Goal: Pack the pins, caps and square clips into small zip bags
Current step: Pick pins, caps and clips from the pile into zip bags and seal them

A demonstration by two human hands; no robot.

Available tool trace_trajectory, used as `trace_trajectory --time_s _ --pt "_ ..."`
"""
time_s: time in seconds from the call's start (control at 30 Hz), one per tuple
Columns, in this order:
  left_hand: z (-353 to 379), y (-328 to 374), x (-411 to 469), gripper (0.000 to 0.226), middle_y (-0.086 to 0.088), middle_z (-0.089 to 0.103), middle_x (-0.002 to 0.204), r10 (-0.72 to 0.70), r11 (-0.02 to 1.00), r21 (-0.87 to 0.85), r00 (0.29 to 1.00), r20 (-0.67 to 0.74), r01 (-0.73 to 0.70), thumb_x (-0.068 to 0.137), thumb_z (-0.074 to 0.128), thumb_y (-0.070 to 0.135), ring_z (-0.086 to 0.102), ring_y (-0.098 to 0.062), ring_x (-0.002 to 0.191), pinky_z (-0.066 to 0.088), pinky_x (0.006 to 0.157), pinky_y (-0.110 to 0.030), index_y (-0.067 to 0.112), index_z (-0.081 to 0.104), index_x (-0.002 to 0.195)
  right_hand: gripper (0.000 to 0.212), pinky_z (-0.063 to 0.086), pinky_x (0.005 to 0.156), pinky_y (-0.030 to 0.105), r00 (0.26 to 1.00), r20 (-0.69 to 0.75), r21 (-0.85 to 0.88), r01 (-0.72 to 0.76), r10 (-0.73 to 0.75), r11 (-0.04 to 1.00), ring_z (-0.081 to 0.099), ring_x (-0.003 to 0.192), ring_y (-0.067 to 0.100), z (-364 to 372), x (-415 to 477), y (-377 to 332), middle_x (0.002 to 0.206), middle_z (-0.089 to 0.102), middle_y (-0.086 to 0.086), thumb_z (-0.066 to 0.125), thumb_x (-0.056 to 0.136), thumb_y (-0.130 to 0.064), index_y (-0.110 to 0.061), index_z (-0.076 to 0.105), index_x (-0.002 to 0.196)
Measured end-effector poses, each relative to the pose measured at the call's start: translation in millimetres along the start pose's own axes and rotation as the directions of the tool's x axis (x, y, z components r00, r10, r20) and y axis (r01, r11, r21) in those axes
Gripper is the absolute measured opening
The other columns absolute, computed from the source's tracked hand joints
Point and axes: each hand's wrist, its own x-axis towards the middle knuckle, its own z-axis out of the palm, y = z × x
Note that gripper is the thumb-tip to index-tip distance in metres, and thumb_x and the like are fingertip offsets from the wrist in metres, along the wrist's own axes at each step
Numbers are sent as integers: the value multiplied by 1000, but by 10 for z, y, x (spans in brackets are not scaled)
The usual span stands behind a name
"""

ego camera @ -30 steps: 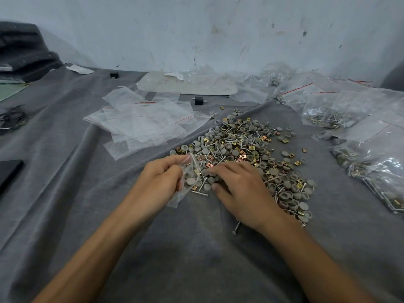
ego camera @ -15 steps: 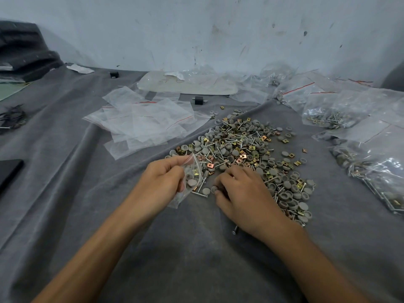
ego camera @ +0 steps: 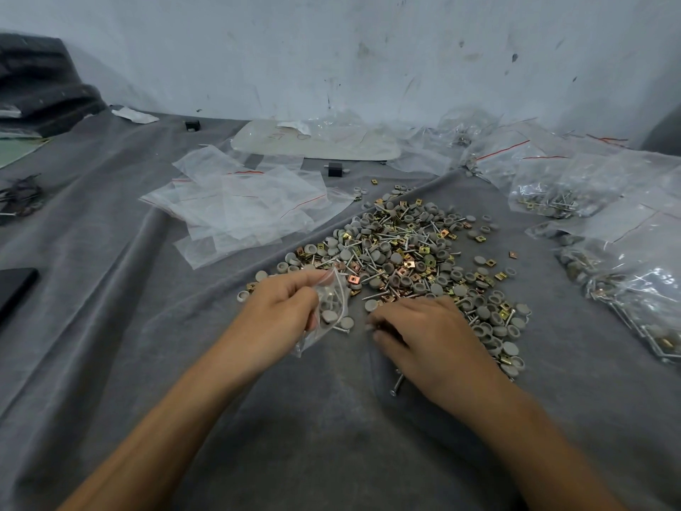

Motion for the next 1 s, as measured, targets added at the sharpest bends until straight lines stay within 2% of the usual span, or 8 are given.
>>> trace_trajectory --time_s 0.13,0.23,0.37,0.53,0.67,0.87,0.93,1.0 --pt "87 -10 -25 41 6 54 51 5 1000 25 999 53 -6 99 45 1 42 -7 48 35 48 -21 31 71 105 19 51 88 32 975 -215 264 -3 61 965 60 96 4 -11 8 -5 106 66 -14 59 96 -32 -28 70 110" --pt "137 0 -53 43 9 60 52 6 1000 29 991 132 -10 98 42 -2 49 1 47 38 48 -13 27 70 112 17 54 83 29 947 -312 353 39 78 935 62 94 3 12 15 -58 103 66 -12 71 91 -20 -21 74 108" --pt "123 -12 -59 47 -1 67 64 46 994 87 979 199 -65 97 43 -1 56 -1 59 43 58 -15 31 73 111 21 50 82 18 959 -284 302 78 12 950 60 92 1 56 -2 -136 104 64 -11 75 88 -17 -20 75 109" --pt "105 -20 -53 48 7 59 55 53 992 98 976 213 -75 98 42 0 48 2 49 37 50 -12 33 72 116 22 51 82 20 945 -326 343 110 8 933 61 92 2 45 7 -147 103 65 -9 74 87 -13 -20 75 108" --pt "103 -24 -56 47 6 58 56 42 992 106 976 213 -66 99 42 2 47 0 49 37 49 -15 30 67 126 25 49 80 10 930 -364 460 130 53 878 65 93 2 44 5 -159 100 66 -13 76 86 -8 -23 74 106" --pt "88 -6 -37 47 7 56 52 37 999 13 991 127 -39 99 44 2 44 -5 48 36 48 -16 39 72 101 28 57 79 19 947 -273 691 71 169 720 71 92 6 -88 32 -28 96 73 -17 72 91 -10 -34 71 105" --pt "52 -7 -20 54 6 54 52 33 999 -37 997 75 -30 100 45 4 43 -7 49 35 47 -17 48 76 91 23 57 77 20 939 -264 669 12 223 743 71 89 6 -168 20 108 94 73 -18 70 93 -12 -32 73 105" --pt "10 -10 -5 50 6 55 53 8 997 -76 999 38 -6 100 46 7 42 -7 48 35 45 -17 47 75 96 19 54 73 17 947 -226 582 -57 229 811 69 87 1 -236 -16 240 91 72 -21 69 94 -16 -30 74 105"
